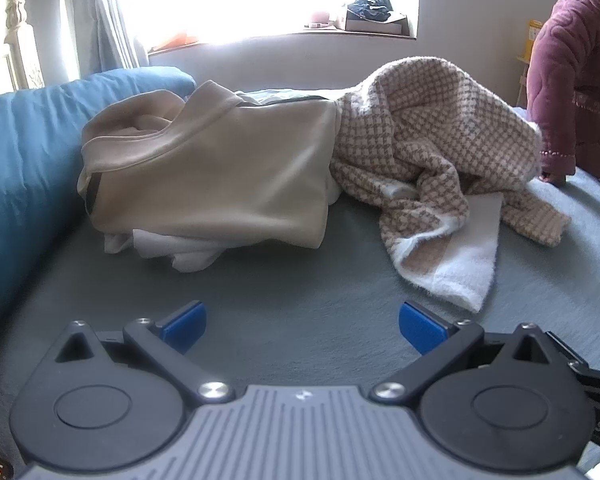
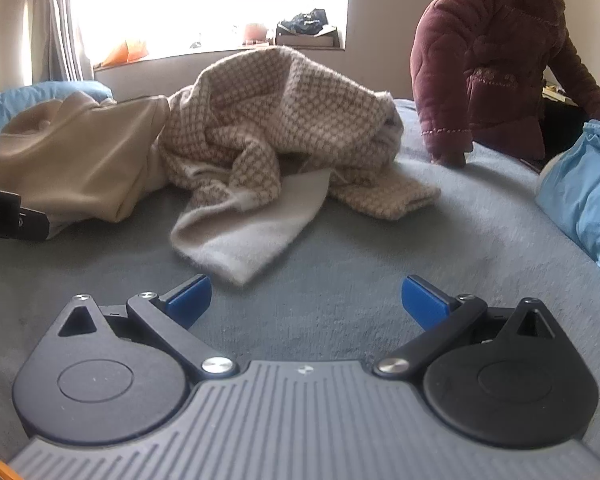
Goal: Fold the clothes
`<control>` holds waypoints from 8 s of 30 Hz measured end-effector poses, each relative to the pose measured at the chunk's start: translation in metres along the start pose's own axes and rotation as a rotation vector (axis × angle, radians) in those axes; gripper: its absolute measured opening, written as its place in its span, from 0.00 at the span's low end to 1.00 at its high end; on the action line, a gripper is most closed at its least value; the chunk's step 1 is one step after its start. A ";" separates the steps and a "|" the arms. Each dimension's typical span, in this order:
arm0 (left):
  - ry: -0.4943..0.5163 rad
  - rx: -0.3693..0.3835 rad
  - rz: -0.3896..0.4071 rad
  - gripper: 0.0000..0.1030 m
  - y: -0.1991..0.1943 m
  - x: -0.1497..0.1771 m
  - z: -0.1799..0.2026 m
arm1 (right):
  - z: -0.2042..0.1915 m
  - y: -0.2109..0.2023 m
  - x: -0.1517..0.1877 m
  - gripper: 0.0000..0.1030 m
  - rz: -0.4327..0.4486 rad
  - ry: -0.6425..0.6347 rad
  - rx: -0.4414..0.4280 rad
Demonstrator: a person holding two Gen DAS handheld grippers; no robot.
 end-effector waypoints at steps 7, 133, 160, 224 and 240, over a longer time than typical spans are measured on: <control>0.023 -0.003 -0.010 1.00 0.005 0.008 0.001 | 0.001 0.004 0.005 0.99 -0.004 0.007 0.000; 0.169 0.219 0.273 0.05 0.130 -0.047 0.039 | 0.047 0.210 -0.240 0.08 0.055 -0.030 -0.323; 0.094 -0.060 0.783 0.05 -0.177 -0.027 -0.116 | 0.231 -0.159 -0.183 0.07 0.552 0.126 -0.297; 0.709 0.244 0.138 0.92 0.017 -0.014 0.106 | 0.165 0.076 0.055 0.89 -0.057 0.997 -0.634; 0.388 -0.067 0.327 0.14 -0.003 -0.094 0.055 | 0.149 0.061 0.052 0.83 -0.104 0.923 -0.656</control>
Point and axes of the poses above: each gripper's, at about its wrist camera, not at the fingertips, and y roughly the way its jaws point, z to its right, x to its underside, the point moved 2 cm from there along y, roughly the way its jaws point, and after that the axes turned 1 degree about -z, right-handed, at the moved point
